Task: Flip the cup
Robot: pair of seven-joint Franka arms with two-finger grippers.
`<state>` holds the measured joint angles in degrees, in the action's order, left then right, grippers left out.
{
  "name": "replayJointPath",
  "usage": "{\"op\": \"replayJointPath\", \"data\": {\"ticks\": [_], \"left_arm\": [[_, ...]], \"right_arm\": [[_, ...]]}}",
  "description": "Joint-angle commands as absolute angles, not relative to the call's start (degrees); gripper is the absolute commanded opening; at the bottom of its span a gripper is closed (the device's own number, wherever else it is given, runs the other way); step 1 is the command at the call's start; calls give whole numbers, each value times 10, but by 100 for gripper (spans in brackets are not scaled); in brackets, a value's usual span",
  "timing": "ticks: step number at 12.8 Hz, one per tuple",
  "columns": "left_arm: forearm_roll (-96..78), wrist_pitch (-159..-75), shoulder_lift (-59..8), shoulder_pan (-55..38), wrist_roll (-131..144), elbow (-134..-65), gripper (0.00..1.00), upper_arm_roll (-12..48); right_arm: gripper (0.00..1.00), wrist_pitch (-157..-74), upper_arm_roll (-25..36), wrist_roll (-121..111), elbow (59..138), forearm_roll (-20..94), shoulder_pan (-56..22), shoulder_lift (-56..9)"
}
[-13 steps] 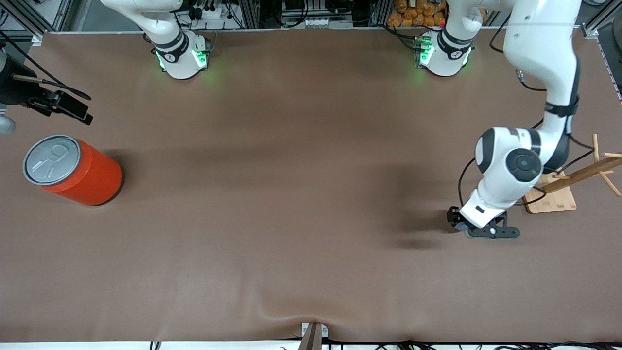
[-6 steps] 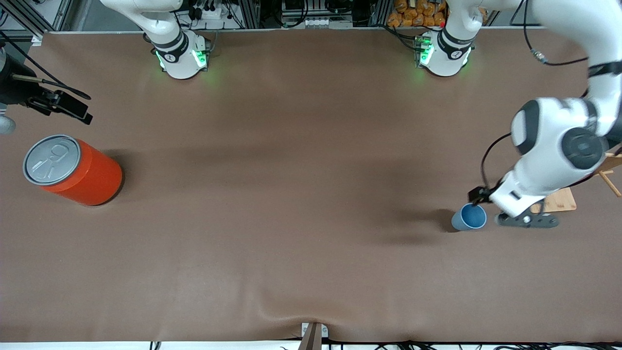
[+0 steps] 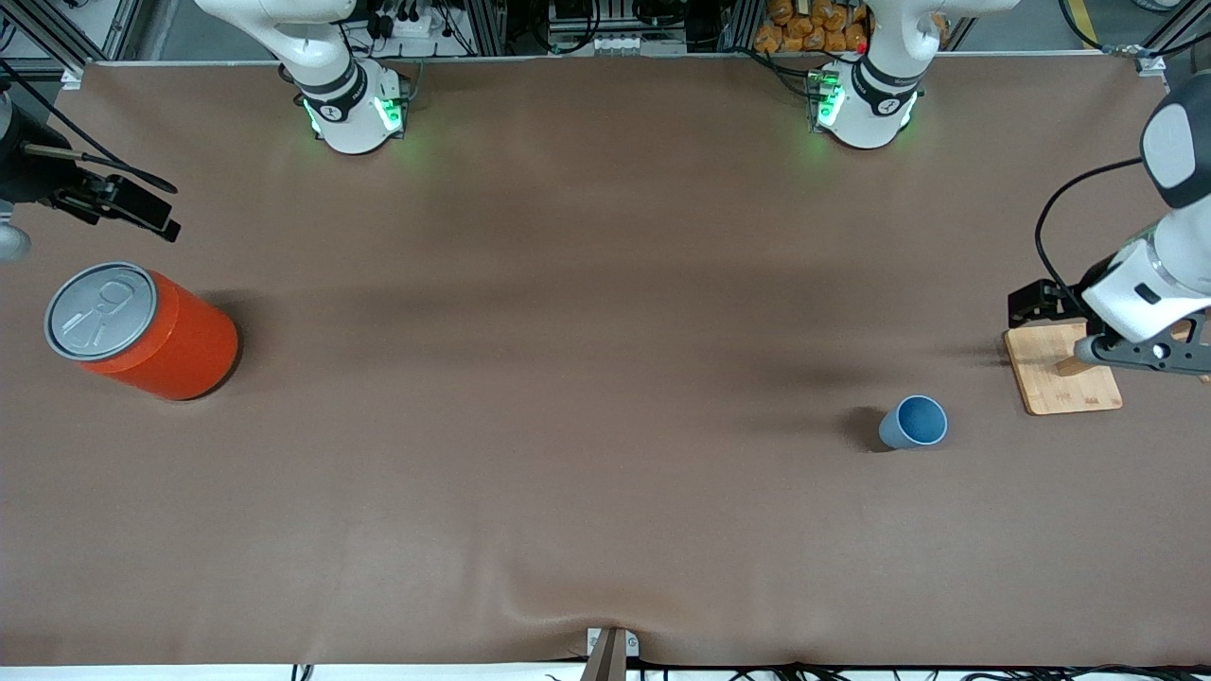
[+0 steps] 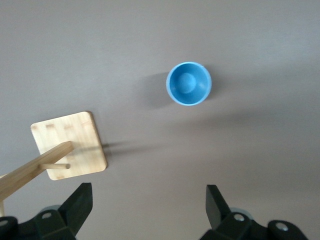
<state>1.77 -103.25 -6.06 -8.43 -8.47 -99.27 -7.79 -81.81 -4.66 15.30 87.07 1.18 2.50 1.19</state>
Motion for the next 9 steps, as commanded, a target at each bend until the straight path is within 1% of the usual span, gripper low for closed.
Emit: {"op": "replayJointPath", "data": {"ticks": [1, 2, 4, 6, 9], "left_arm": [[22, -1011, -34, -91, -51, -988, 100, -48], [21, -996, -34, -89, -46, -974, 100, -34], [21, -925, -33, -67, -29, -926, 100, -5], [19, -877, -33, -55, -24, -888, 100, 7], [18, -850, -7, -41, -22, -888, 100, 18]], "right_arm": [[100, -809, -47, 116, 861, -3, 25, 11], [100, -809, -47, 116, 861, -4, 25, 11], [100, -809, -47, 116, 861, -4, 25, 11], [100, -809, -47, 116, 861, -3, 25, 11], [100, -809, -47, 115, 861, -2, 25, 11]]}}
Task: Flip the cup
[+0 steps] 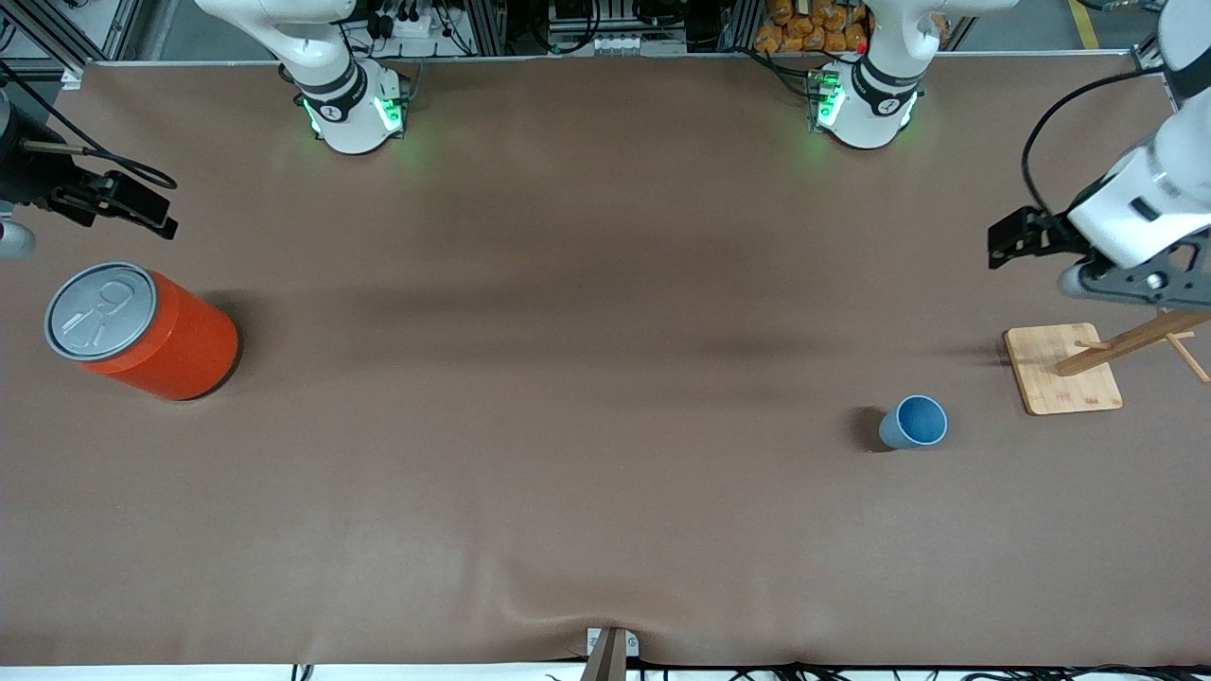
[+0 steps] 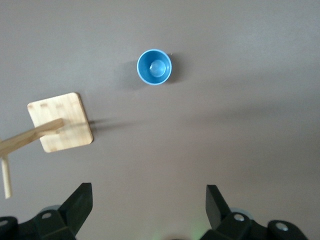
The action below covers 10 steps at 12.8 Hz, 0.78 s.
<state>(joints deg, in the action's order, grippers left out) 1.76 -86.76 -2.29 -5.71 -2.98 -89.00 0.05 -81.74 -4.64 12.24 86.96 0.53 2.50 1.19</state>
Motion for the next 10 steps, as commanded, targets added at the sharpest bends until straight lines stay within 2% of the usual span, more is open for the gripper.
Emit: {"op": "replayJointPath", "data": {"ticks": [1, 10], "left_arm": [[11, -847, -6, -33, -22, -886, 100, 22], [2, -818, -9, -36, -38, -856, 100, 18]], "right_arm": [[100, -809, -47, 115, 861, -1, 25, 11], [100, -809, -45, 114, 861, 1, 25, 11]]}}
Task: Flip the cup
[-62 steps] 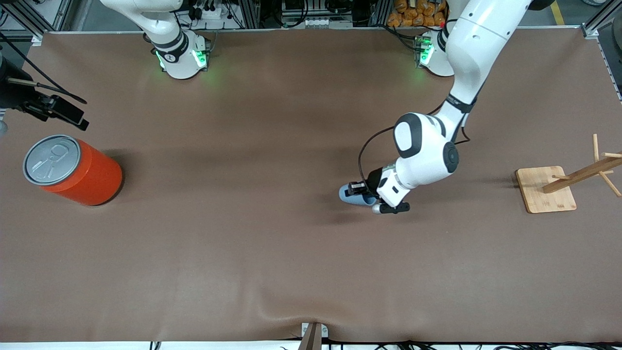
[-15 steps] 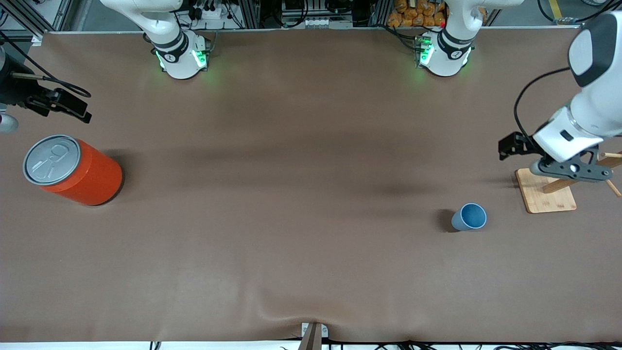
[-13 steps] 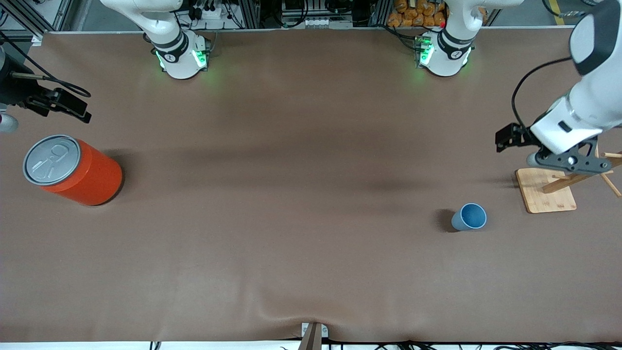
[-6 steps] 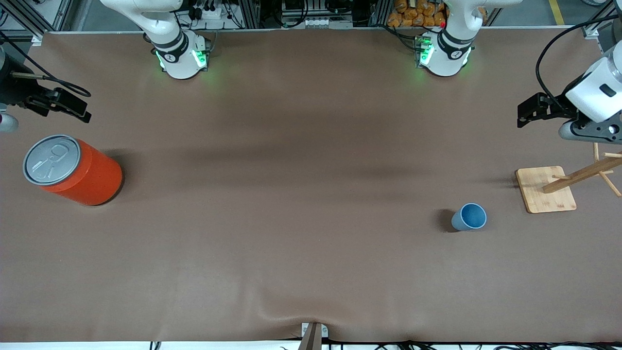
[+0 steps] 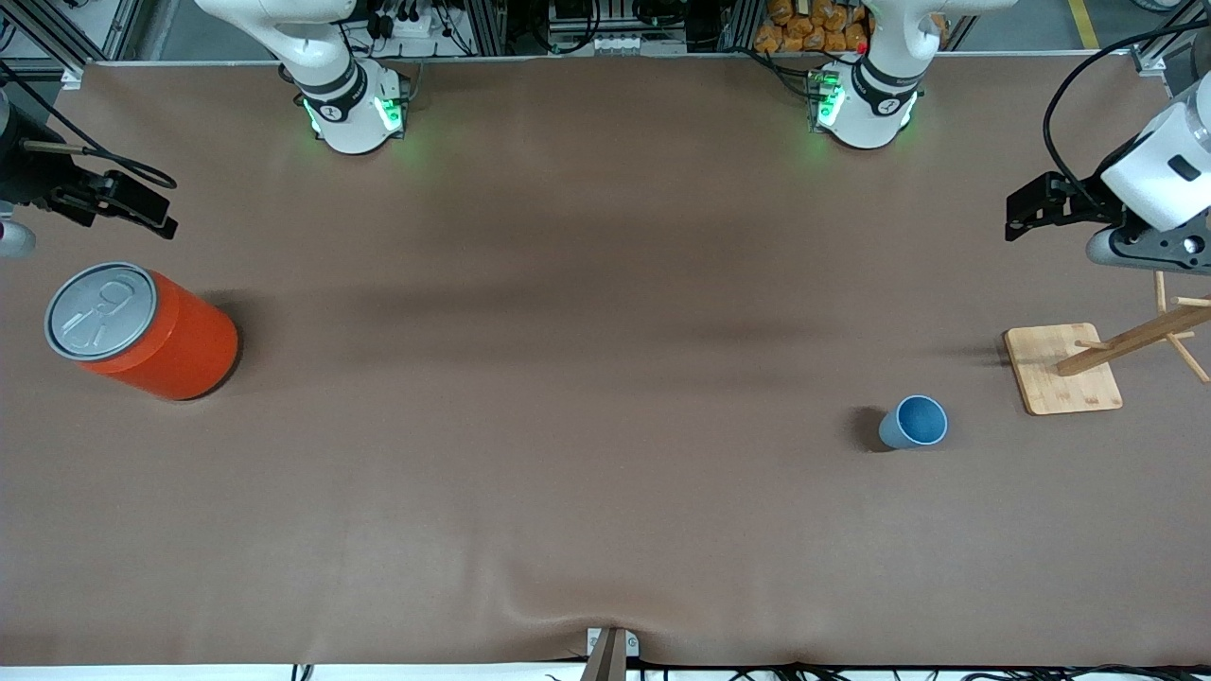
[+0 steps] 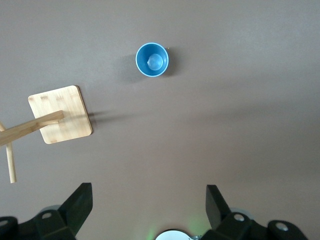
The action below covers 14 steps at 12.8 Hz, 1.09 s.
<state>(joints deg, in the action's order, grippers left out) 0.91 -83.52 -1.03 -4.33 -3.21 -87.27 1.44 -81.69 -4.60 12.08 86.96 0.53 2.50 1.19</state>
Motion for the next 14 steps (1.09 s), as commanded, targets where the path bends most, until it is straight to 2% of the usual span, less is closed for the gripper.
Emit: {"op": "replayJointPath", "data": {"ticks": [1, 14], "left_arm": [[3, -818, -9, -36, -36, -856, 100, 17], [-1, -833, -11, -38, -33, -857, 100, 18]], "right_arm": [[100, -809, -45, 113, 861, 2, 25, 11], [100, -809, -45, 113, 861, 3, 25, 11]]}}
